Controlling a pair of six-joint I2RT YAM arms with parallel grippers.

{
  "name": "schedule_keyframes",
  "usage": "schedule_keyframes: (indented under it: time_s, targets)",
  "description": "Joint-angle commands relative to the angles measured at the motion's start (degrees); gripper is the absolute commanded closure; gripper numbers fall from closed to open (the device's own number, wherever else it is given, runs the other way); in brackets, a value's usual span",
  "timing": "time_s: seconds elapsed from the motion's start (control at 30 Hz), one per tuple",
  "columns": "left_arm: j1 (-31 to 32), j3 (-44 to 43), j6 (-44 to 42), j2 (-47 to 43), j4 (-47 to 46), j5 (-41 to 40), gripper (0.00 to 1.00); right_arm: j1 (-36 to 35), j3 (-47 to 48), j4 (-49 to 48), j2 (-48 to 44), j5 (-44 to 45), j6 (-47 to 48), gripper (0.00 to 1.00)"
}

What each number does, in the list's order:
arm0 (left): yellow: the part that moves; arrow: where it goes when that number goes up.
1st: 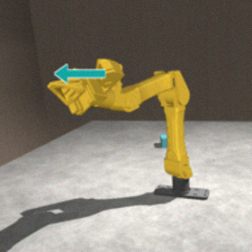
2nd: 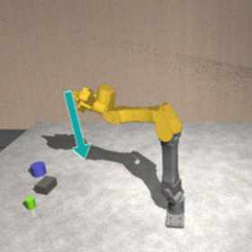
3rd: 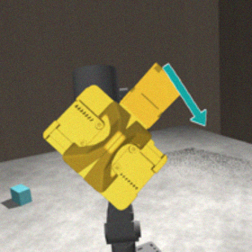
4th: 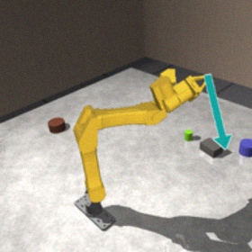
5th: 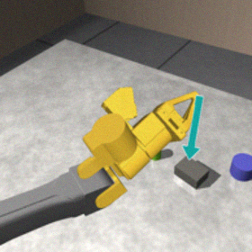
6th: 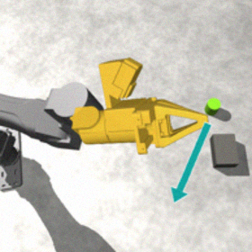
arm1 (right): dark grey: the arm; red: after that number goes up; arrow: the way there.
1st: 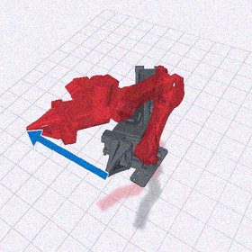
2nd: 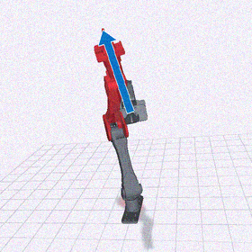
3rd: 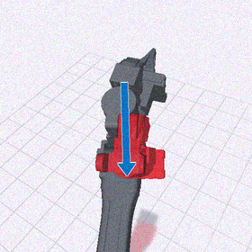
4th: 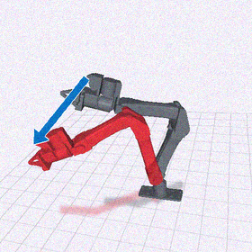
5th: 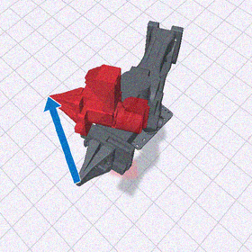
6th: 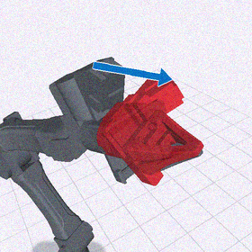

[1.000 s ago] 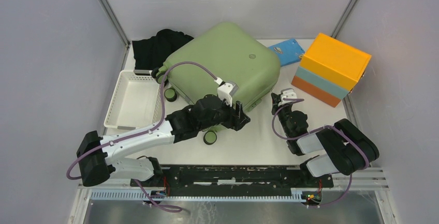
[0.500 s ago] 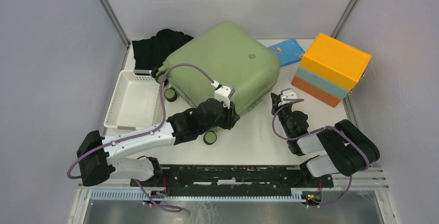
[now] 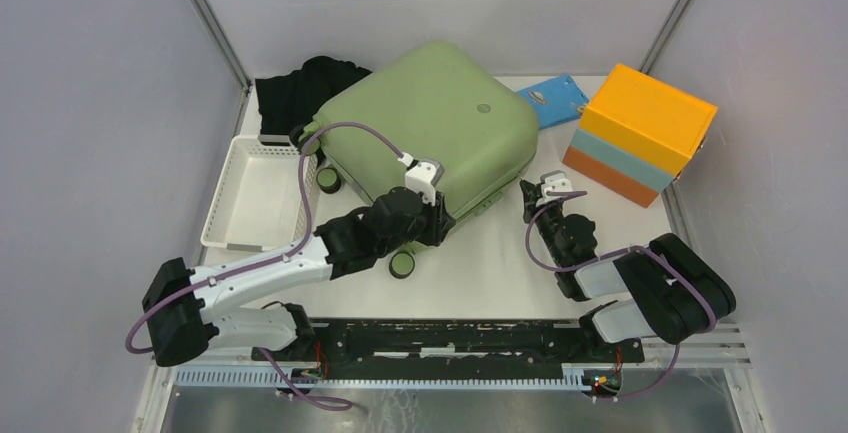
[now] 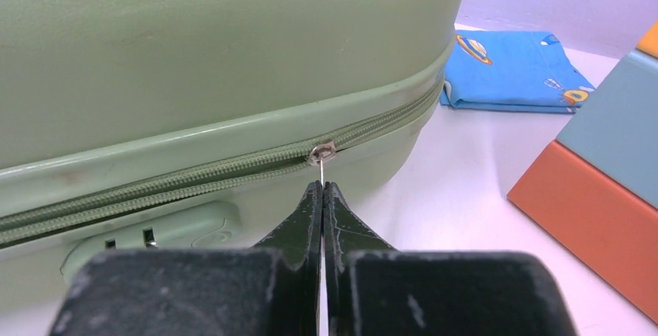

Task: Open, take out, and arrange the luggage
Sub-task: Adjust the luggage at the center of the board.

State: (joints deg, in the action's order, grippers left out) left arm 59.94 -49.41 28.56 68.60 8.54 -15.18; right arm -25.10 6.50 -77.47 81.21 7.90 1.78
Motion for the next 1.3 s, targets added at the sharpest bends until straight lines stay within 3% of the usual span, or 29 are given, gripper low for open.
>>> schedule_keyframes:
  time_s: [0.0, 0.3, 0.57, 1.0, 1.27]
  targets:
    - [-6.0, 1.9, -3.4, -3.0, 2.6, -8.6, 0.65, 0.2, 0.1, -0.5, -1.1, -0.7, 0.2, 0.99]
    - [-14.2, 4.8, -3.6, -6.9, 2.1, -2.1, 0.65, -1.2, 2.1, 0.4, 0.2, -4.6, -1.0, 0.99]
    - [-20.5, 6.6, -3.5, -10.2, 2.0, 1.7, 0.65, -4.3, 3.3, 1.2, 0.5, -2.2, 0.0, 0.99]
    - [-22.0, 7.8, -3.3, -11.6, 2.7, 1.2, 0.65, -5.0, 3.9, 4.4, 1.6, 14.3, 2.4, 1.00]
    - [-22.7, 7.9, -4.1, -11.0, 2.3, 1.5, 0.65, -4.9, 7.9, 5.8, 4.8, 17.8, 3.5, 1.00]
